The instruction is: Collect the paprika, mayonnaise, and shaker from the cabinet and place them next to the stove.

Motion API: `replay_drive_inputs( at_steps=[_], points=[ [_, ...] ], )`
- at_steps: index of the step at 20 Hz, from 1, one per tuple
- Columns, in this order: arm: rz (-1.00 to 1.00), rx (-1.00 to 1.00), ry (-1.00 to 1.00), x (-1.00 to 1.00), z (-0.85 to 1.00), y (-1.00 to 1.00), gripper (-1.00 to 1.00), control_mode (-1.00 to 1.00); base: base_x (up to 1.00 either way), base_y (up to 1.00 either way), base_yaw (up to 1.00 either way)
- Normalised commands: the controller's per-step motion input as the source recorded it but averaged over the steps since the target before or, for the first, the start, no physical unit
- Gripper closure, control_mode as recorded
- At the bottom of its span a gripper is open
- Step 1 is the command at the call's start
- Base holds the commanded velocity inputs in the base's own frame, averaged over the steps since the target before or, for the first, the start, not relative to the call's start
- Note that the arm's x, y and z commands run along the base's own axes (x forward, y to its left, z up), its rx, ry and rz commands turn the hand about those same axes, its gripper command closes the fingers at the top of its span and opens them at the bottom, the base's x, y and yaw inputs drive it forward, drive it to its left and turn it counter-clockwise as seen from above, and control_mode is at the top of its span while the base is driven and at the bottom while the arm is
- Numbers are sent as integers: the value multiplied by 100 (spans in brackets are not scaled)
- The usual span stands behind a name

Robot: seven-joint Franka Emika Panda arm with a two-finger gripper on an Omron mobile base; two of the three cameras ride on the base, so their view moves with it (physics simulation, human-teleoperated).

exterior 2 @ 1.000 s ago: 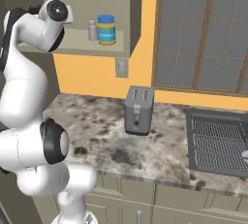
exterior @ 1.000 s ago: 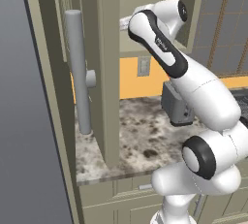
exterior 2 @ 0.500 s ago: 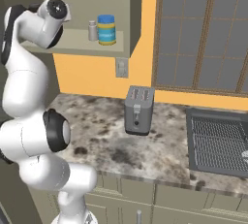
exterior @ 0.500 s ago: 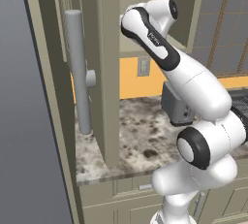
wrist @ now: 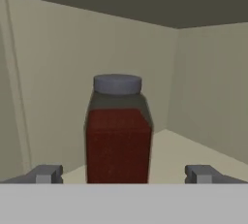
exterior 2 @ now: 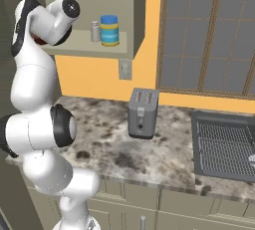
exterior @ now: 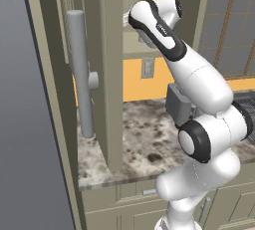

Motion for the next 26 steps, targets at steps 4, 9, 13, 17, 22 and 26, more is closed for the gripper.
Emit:
replay_drive_inputs(
  at_steps=[4,9,13,17,22,26],
  points=[
    [4,0,0,23,0,21,-100,-100,0,0,0],
    [1,-1,2,12,0,28,-100,-100,0,0,0],
    [0,-3,1,0,0,31,-100,-100,0,0,0],
    [0,-2,2,12,0,15,-100,-100,0,0,0],
    [0,-2,2,14,0,18,-100,-100,0,0,0],
    [0,-2,2,15,0,14,-100,-100,0,0,0]
  ],
)
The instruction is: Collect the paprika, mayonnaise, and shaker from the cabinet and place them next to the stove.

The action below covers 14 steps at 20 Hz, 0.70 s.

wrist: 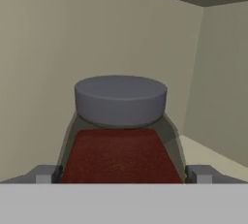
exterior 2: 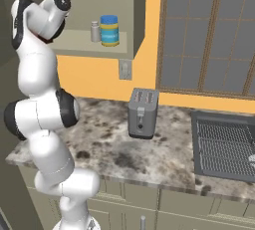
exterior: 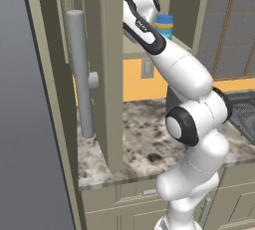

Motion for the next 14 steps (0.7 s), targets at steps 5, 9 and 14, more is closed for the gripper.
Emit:
replay_drive_inputs(
  at_steps=[5,9,14],
  points=[
    [0,-4,1,4,0,17,100,-100,0,0,0],
    [0,-1,0,0,-2,9,100,-100,0,0,0],
    [0,0,0,0,-10,7,100,-100,0,0,0]
  ],
)
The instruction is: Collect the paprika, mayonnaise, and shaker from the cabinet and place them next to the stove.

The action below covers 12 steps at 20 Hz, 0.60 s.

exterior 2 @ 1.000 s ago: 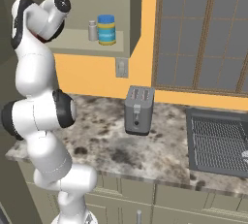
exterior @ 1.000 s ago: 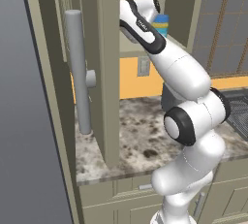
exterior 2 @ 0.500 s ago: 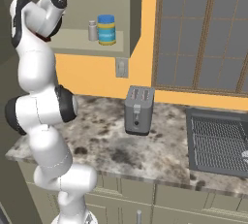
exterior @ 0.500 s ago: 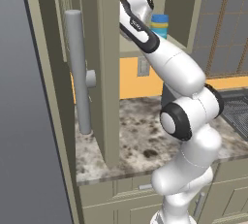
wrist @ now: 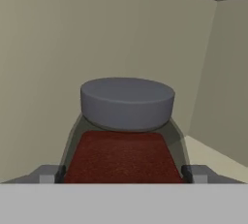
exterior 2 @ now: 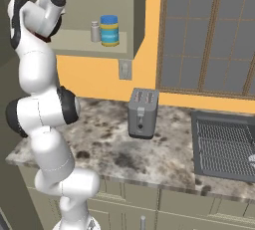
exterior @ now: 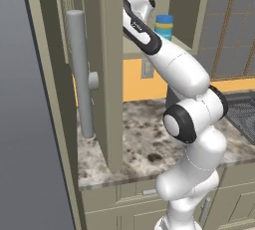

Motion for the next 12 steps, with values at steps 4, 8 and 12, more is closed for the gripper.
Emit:
replay_drive_inputs(
  at_steps=[4,8,12],
  points=[
    [0,0,-1,-3,-37,0,100,-100,0,0,0],
    [0,2,-9,-19,-50,0,100,-100,0,0,0],
    [0,5,-15,-77,-8,-30,100,-100,0,0,0]
  ],
)
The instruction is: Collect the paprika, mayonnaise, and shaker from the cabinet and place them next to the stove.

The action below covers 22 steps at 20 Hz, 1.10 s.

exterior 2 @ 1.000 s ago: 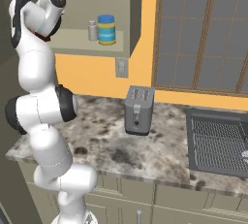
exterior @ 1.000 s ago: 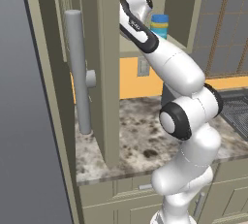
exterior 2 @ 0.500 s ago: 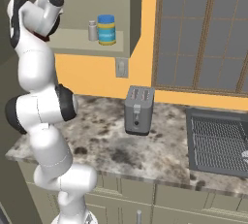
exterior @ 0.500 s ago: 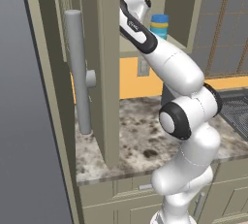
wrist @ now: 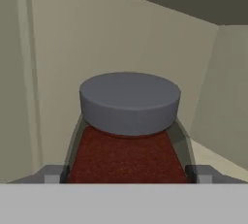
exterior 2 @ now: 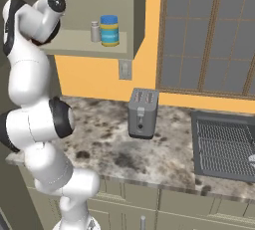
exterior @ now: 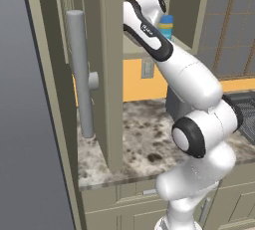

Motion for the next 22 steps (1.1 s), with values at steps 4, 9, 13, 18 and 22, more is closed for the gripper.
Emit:
replay_drive_inputs(
  at_steps=[4,9,13,18,22],
  points=[
    [1,0,-15,-95,0,-68,100,-100,0,0,0],
    [0,-1,-2,-100,6,-68,100,-100,0,0,0],
    [1,-2,0,-100,0,-70,100,-100,0,0,0],
    [1,-1,1,-100,-11,-60,100,-100,0,0,0],
    [0,-4,1,-100,-57,-16,100,-100,0,0,0]
  ],
)
